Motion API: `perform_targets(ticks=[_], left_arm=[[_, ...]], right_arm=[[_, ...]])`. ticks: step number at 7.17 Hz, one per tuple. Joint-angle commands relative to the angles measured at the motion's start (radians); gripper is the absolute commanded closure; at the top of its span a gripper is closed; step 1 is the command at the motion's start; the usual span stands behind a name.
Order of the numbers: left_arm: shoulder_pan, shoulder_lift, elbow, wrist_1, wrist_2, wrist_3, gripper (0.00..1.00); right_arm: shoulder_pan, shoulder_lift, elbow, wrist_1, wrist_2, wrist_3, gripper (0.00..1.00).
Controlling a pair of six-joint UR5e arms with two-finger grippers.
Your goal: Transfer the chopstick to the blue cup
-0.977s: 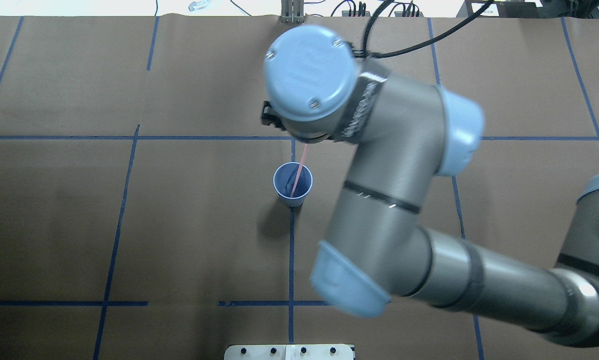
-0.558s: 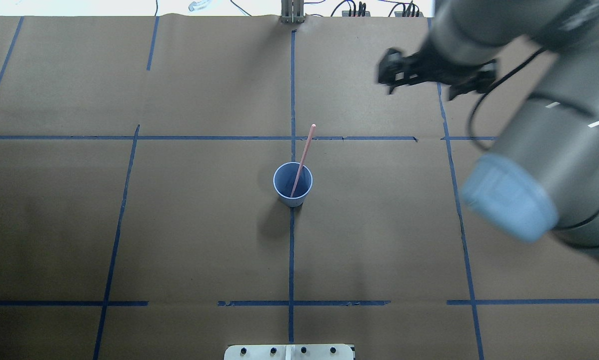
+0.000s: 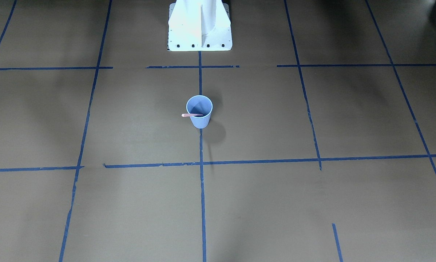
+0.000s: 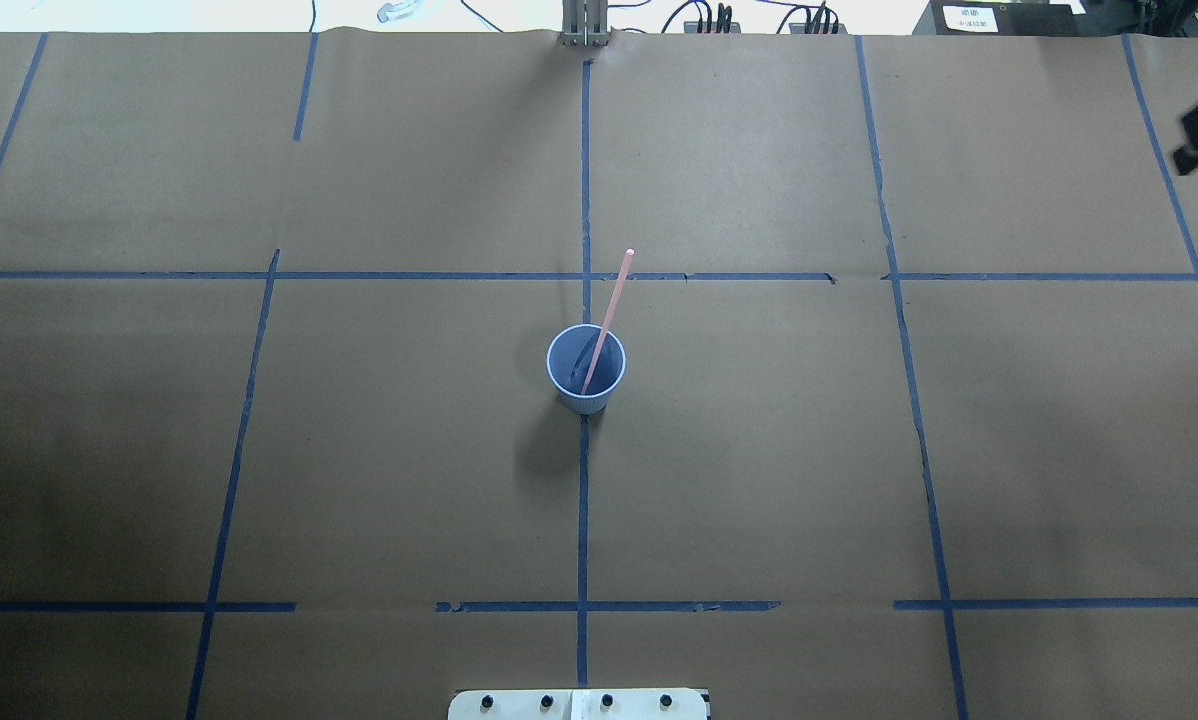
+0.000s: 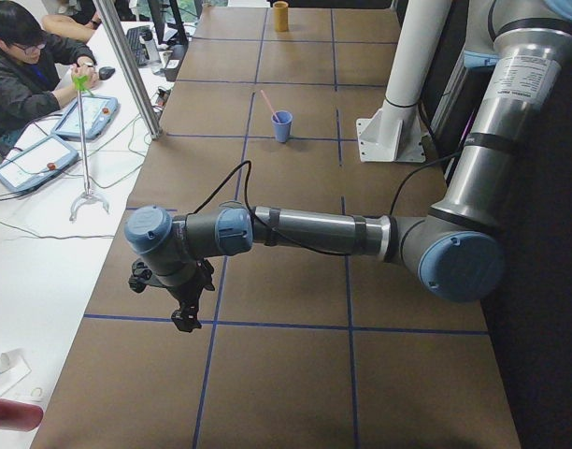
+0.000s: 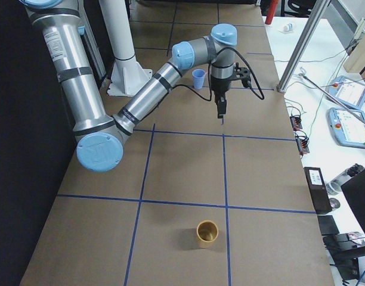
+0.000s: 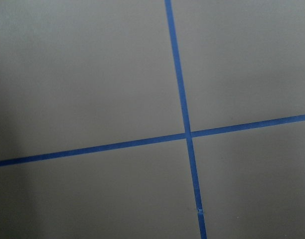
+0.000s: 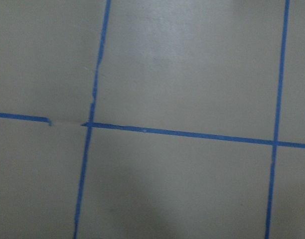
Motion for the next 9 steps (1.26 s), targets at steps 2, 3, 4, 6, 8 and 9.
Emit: perform_targets(ticks=[2, 3, 4, 6, 8, 9], left_arm=[[0.001, 0.006, 0.006, -0.022, -0.004, -0.001, 0.00], [0.000, 0.014, 0.008, -0.022, -0.004, -0.001, 0.00], [0.000, 0.035, 0.008, -0.024, -0.005, -0.001, 0.00], [0.000, 0.086, 0.008, -0.060, -0.007, -0.001, 0.00], [0.000, 0.089, 0.008, -0.064, -0.007, -0.002, 0.00], [0.000, 0.090, 0.010, -0.064, -0.007, -0.002, 0.00]], right_arm=[[0.215, -0.238, -0.286, 0.406, 0.198, -0.186, 0.00], [0.229, -0.261, -0.369, 0.524, 0.192, -0.182, 0.00], [0.229, -0.312, -0.376, 0.551, 0.177, -0.186, 0.00], [0.229, -0.353, -0.374, 0.561, 0.152, -0.182, 0.00], [0.229, -0.355, -0.393, 0.559, 0.154, -0.182, 0.00], [0.229, -0.355, -0.396, 0.556, 0.155, -0.182, 0.00]])
